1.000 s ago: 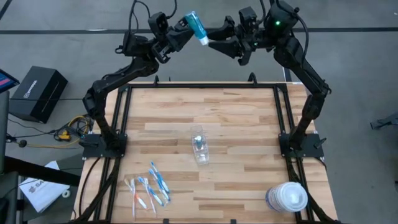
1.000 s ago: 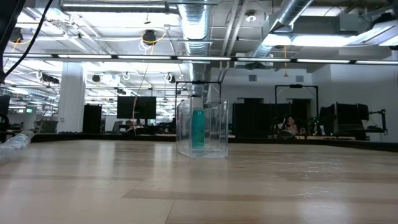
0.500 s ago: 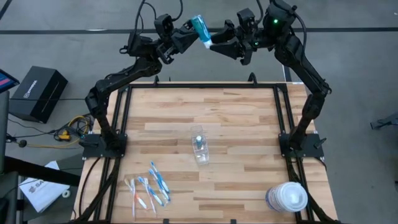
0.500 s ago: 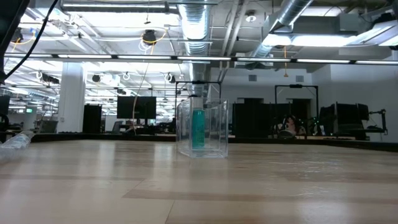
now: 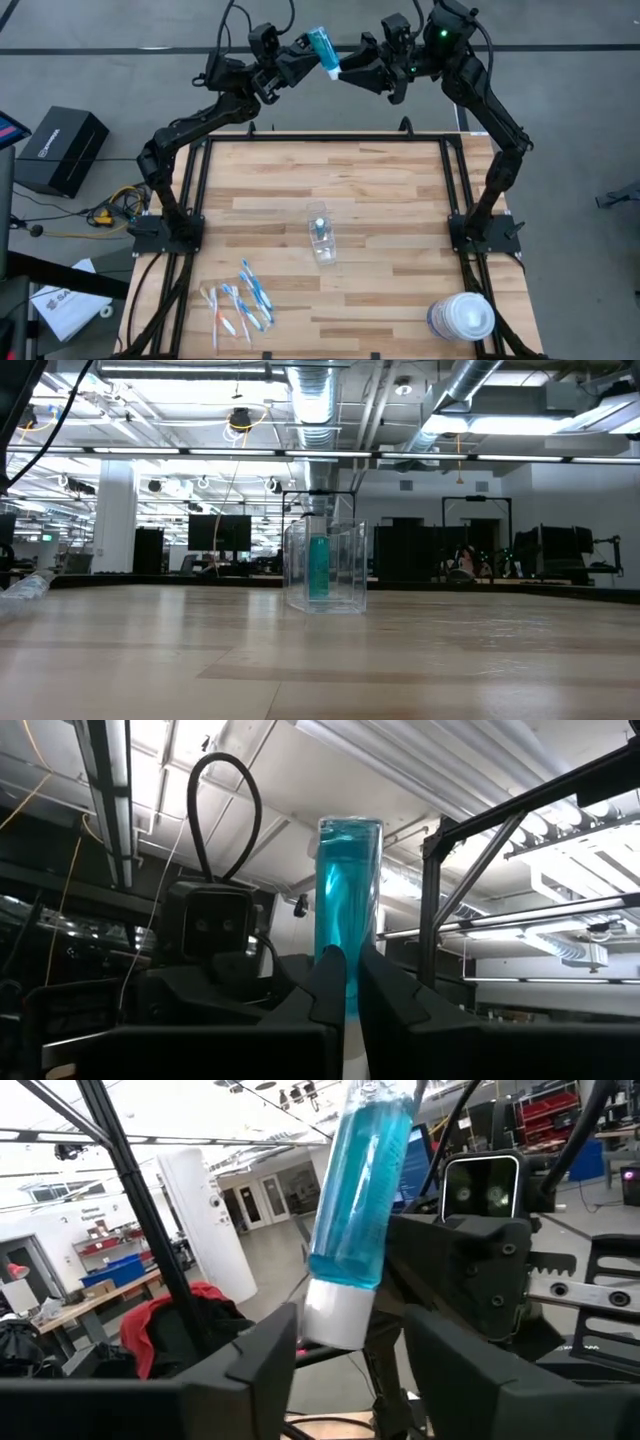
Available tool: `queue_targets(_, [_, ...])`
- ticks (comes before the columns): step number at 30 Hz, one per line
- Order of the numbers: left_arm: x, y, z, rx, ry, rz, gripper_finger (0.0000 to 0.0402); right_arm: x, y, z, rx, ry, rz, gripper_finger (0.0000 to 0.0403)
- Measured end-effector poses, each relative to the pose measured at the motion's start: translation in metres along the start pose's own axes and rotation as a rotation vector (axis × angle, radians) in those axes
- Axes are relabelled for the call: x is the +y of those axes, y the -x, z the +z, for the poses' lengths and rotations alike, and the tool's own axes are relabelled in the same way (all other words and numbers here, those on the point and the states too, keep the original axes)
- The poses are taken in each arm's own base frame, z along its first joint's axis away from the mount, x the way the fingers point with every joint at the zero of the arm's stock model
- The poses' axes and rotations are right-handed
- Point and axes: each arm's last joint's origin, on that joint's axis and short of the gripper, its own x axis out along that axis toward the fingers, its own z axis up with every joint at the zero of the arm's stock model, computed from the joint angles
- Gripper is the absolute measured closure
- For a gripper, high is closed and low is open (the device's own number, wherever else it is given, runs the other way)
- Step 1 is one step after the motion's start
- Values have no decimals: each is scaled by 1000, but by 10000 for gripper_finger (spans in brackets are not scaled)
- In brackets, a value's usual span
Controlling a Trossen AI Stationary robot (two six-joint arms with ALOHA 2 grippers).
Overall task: Pick & Place toothbrushing station
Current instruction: Put the blue mouthwash bottle into the transparent organizer
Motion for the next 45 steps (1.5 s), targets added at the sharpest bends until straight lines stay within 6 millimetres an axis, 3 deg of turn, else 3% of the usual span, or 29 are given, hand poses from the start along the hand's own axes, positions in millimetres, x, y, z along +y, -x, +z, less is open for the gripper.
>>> queue_targets(7, [0, 0, 0, -1, -1, -4, 396, 1, 0, 0, 7, 3, 25, 326])
queue_targets(12, [0, 0, 0, -2, 0, -3, 396, 3, 0, 0, 20, 2, 74, 345])
queue_targets(16, [-1, 0, 0, -9, -2, -2, 396, 4, 0, 1, 14, 19, 84, 318])
queue_targets(23, [-4, 2, 7, -17, -17, 0, 396, -8, 20, 12, -22, 24, 12, 217])
queue_targets(27, [-2, 5, 11, -18, -19, 14, 396, -11, 26, 14, -31, 26, -12, 180])
queue_targets(45, [7, 3, -2, 82, 11, 89, 396, -9, 19, 6, 14, 15, -31, 201])
